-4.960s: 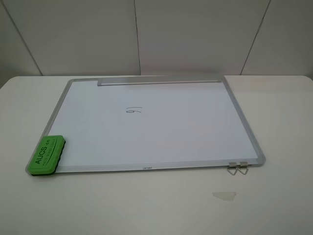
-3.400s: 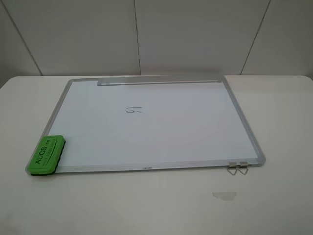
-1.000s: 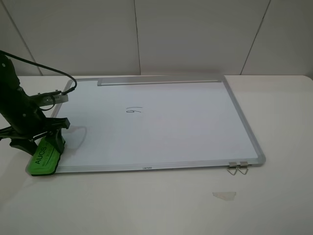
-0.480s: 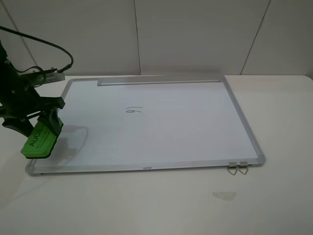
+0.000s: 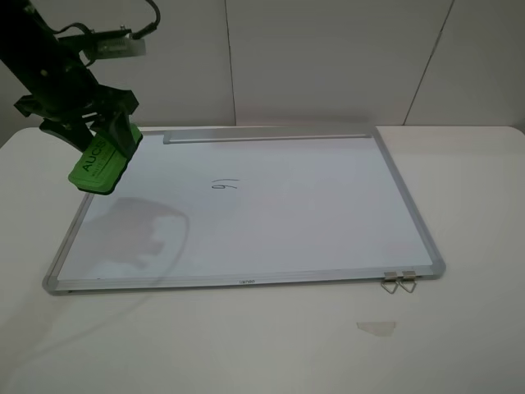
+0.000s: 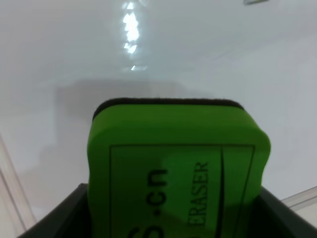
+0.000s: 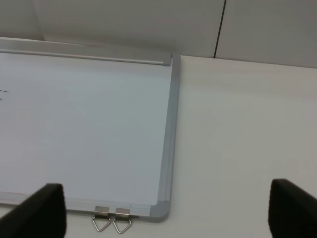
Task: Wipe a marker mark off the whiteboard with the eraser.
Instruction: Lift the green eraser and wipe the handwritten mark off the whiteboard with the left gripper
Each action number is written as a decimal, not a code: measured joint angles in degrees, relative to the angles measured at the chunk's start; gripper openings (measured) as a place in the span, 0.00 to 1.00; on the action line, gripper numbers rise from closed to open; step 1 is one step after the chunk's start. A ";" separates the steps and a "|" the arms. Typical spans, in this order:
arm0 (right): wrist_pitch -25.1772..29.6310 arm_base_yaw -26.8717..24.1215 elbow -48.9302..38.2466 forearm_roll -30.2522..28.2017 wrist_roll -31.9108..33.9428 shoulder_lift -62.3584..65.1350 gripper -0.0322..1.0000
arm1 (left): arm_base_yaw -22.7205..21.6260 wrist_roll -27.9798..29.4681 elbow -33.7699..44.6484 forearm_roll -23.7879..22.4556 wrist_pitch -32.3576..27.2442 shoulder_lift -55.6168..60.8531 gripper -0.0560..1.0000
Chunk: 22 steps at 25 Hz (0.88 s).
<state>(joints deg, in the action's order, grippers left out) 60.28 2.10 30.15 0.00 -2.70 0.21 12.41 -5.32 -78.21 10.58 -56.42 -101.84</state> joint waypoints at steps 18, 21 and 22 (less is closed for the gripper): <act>0.00 0.00 0.00 0.00 0.00 0.00 0.82 | 15.78 7.16 -36.60 -6.91 -11.15 -31.82 0.61; 0.00 0.00 0.00 0.00 0.00 0.00 0.82 | 16.40 7.50 -39.52 -6.97 -11.34 -36.48 0.61; 0.00 0.00 0.00 0.00 0.00 0.00 0.82 | 16.52 7.54 -40.27 -6.97 -11.34 -37.84 0.61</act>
<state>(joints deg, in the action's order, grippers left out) 60.28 2.10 30.15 0.00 -2.70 0.21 28.93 2.22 -118.48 3.61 -67.76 -139.67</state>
